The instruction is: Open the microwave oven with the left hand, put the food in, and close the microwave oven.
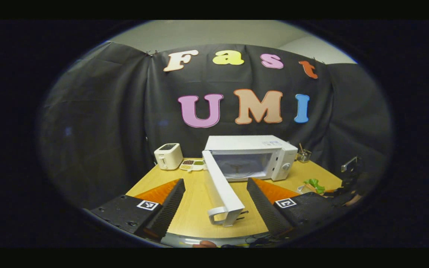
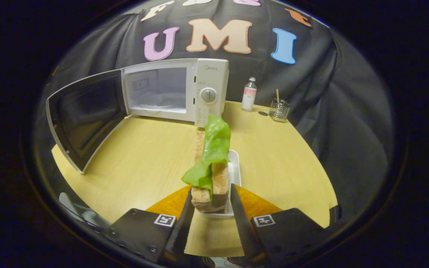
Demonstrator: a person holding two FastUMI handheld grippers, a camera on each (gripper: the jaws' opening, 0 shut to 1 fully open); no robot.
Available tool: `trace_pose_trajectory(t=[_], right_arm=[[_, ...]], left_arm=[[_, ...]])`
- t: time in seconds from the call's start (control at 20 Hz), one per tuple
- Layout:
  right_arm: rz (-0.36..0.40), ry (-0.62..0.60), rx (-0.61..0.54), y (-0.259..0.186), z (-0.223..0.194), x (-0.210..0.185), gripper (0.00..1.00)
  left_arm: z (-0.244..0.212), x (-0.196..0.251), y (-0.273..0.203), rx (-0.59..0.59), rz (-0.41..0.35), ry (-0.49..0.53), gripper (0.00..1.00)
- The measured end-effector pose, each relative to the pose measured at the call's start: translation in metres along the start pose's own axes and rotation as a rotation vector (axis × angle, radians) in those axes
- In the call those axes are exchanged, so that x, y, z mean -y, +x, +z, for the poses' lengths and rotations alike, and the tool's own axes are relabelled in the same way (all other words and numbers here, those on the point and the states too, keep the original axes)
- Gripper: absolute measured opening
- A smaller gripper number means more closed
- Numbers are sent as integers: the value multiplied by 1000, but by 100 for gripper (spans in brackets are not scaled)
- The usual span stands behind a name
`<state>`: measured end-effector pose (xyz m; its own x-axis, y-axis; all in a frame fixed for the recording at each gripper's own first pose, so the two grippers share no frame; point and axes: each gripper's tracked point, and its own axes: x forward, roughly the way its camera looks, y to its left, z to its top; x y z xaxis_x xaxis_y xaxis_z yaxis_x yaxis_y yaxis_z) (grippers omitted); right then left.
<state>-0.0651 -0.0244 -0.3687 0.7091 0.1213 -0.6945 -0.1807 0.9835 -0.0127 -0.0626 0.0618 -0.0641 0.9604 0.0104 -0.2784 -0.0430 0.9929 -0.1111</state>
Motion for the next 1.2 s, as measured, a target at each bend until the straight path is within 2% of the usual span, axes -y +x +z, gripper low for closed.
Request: trace_pose_trajectory(t=[0.05, 0.1, 0.15, 0.25, 0.3, 0.35, 0.4, 0.45, 0.5, 0.6, 0.7, 0.75, 1.2], right_arm=[[8, 0, -1, 1, -1, -1, 63], [1, -5, -11, -1, -2, 0, 63], [6, -1, -17, 2, -5, -1, 47], [2, -2, -27, 2, -8, 0, 53], [-18, -10, -20, -14, -7, 4, 55], [-19, -9, -36, 4, -9, 5, 30], [-20, -8, -35, 4, -8, 5, 36], [-24, -11, -35, 7, -5, 5, 37], [-31, -16, -28, 5, -3, 6, 36], [-19, -19, -25, 6, -2, 3, 24], [-11, -10, -17, 5, 2, 4, 35], [-7, 0, -10, 4, 5, 5, 30], [25, 53, 49, -6, 47, 5, 30]], left_arm=[[10, 0, 1, 23, 1, -25, 94], [18, 0, 1, 43, 1, -43, 98], [24, -2, 4, 61, 2, -58, 98], [29, -1, 8, 76, 0, -90, 96], [30, 0, 6, 79, 2, -105, 96], [31, -1, 6, 84, 3, -117, 95], [32, 0, 6, 88, 2, -126, 94], [31, 1, 7, 86, -1, -132, 94], [31, 1, 7, 85, -4, -134, 95], [33, 1, 9, 89, -11, -127, 95], [36, 1, 8, 96, -17, -114, 96], [37, 3, 8, 99, -21, -108, 94], [35, 14, 11, 96, -74, -102, 96]])
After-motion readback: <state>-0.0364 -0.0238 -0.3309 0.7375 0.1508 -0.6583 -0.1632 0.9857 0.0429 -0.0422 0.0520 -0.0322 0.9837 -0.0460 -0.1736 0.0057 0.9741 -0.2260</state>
